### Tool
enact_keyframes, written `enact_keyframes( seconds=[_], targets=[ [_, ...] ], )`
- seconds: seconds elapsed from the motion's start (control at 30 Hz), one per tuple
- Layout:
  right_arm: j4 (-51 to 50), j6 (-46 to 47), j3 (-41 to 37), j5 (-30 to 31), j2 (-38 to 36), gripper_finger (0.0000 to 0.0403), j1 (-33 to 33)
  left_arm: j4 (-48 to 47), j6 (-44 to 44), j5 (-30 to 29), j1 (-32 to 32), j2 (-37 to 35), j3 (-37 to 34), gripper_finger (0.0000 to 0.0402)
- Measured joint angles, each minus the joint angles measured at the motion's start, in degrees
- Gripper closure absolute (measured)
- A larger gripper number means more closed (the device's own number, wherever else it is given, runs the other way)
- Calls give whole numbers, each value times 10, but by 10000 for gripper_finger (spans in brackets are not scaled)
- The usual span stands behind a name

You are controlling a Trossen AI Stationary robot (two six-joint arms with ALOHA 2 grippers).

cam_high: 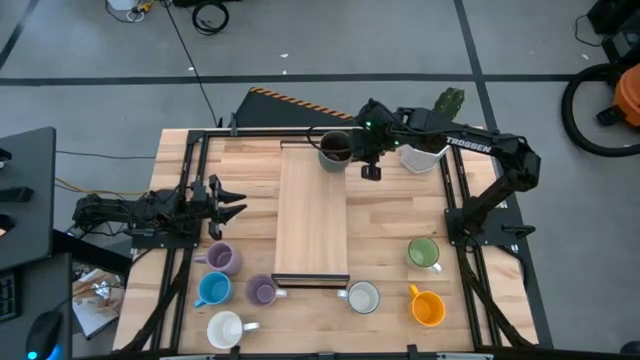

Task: Place coffee mugs
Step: Put the dark blue mug on the shelf

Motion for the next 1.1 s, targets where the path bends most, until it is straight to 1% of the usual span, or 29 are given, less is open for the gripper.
enact_keyframes(
  seconds=[0.33, 0.47, 0.7, 0.93, 1.1],
  targets=[
    [11, -6, 0, 23, 2, 319, 0, 0, 0, 1, 0, 0, 0, 260],
    [18, -6, 0, 25, 2, 303, 0, 0, 0, 1, 0, 0, 0, 260],
    [17, 3, 0, 53, 2, 268, -1, 0, 0, 1, 0, 0, 0, 260],
    [14, 28, 1, 46, 0, 235, -7, -1, -1, 1, 0, 0, 0, 260],
    [8, 41, 33, 22, -2, 208, -2, -10, 0, 1, 0, 0, 0, 260]
  ],
)
